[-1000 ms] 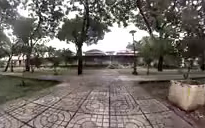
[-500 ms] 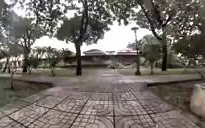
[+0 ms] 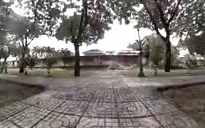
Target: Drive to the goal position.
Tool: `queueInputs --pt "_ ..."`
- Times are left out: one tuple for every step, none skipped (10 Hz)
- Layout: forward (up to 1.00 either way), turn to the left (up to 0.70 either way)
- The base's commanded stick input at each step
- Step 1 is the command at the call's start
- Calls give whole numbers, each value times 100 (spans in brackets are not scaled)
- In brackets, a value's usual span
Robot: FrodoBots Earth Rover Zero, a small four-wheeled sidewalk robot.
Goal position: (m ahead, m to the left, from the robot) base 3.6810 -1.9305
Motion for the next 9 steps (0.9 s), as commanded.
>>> queueInputs --pt "100 0" --pt "100 0" --pt "100 0" --pt "100 0" --pt "100 0" --pt "100 0" --pt "100 0" --pt "100 0" --pt "100 0"
